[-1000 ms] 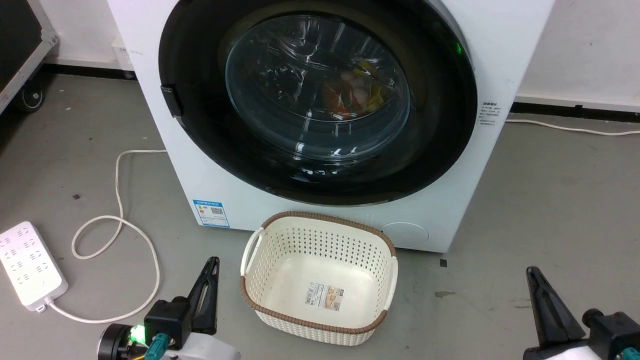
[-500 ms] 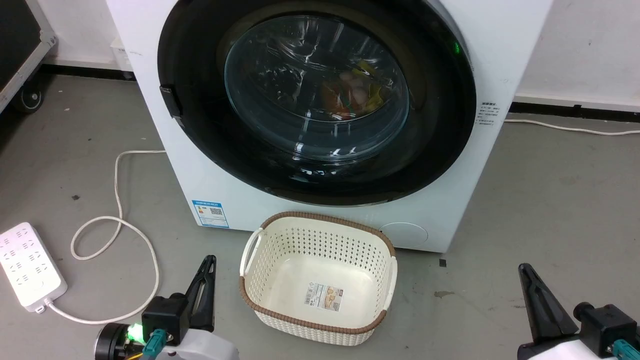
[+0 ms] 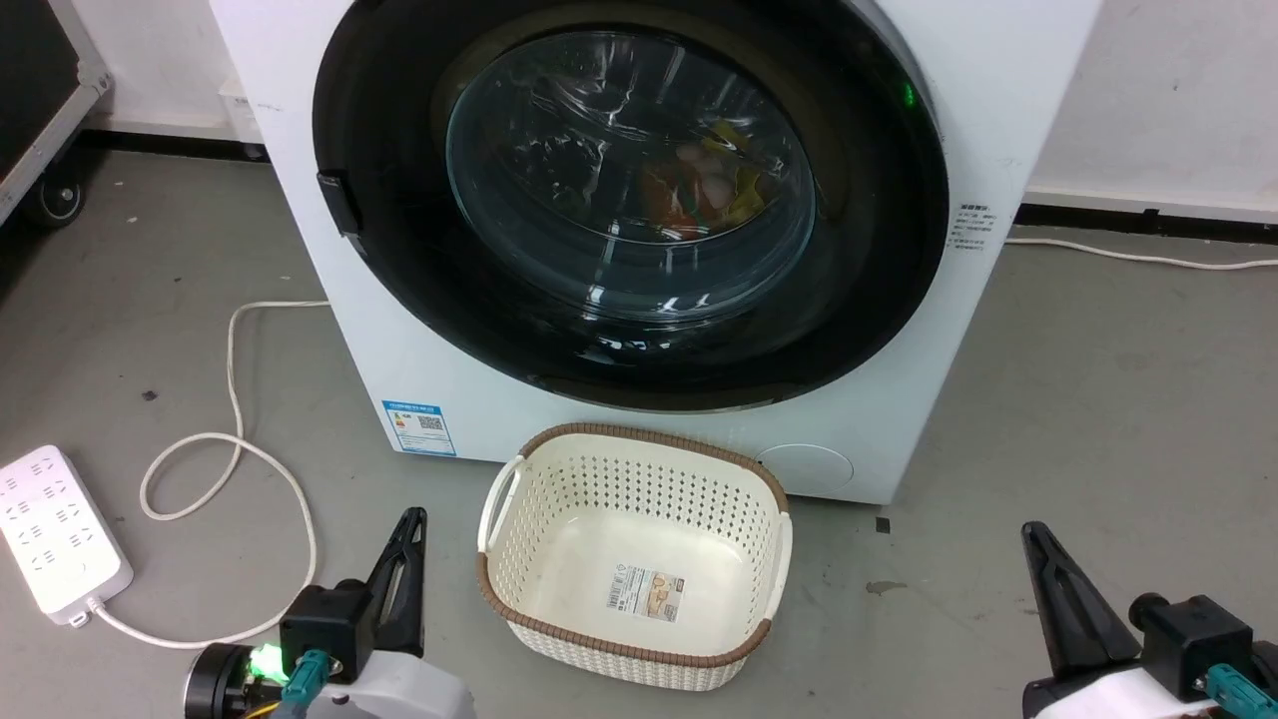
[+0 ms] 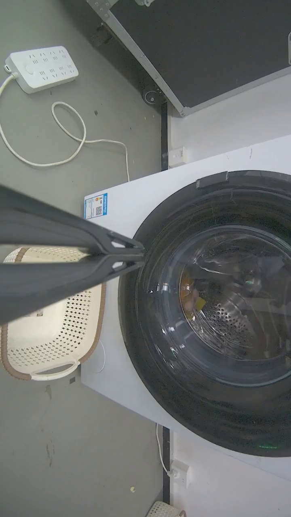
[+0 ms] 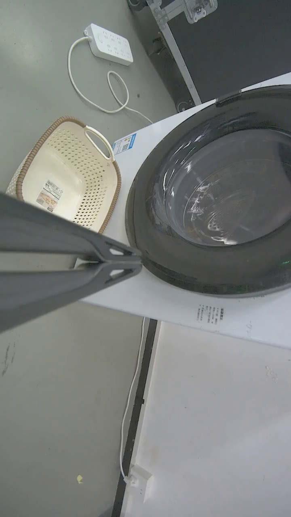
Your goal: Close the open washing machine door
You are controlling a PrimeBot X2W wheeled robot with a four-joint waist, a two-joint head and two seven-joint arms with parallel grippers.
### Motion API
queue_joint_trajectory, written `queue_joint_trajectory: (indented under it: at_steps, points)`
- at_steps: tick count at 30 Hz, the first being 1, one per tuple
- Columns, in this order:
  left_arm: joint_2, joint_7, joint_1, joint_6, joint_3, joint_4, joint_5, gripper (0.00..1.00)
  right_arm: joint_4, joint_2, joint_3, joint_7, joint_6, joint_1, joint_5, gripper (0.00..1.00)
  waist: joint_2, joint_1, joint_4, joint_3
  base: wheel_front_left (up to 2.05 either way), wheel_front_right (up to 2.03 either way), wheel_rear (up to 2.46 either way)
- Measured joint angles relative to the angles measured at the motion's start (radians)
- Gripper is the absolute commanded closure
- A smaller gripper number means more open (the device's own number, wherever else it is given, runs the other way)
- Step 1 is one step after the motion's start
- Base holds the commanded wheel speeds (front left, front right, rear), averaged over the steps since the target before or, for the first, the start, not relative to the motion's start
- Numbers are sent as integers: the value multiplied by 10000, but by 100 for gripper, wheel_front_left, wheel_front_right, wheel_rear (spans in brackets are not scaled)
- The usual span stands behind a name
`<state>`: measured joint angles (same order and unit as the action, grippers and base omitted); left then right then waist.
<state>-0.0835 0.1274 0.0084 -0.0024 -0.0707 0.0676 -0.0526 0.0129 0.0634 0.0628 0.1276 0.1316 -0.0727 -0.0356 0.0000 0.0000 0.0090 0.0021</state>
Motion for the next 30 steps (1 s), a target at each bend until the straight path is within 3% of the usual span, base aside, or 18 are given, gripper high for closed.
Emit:
queue_joint_trajectory:
  at_steps: [30]
  points:
    - [127, -604, -4, 0, 318, -316, 236, 100, -42, -31, -293, -604, -2, 266, 174, 100, 1, 0, -44, -10, 0, 0, 0]
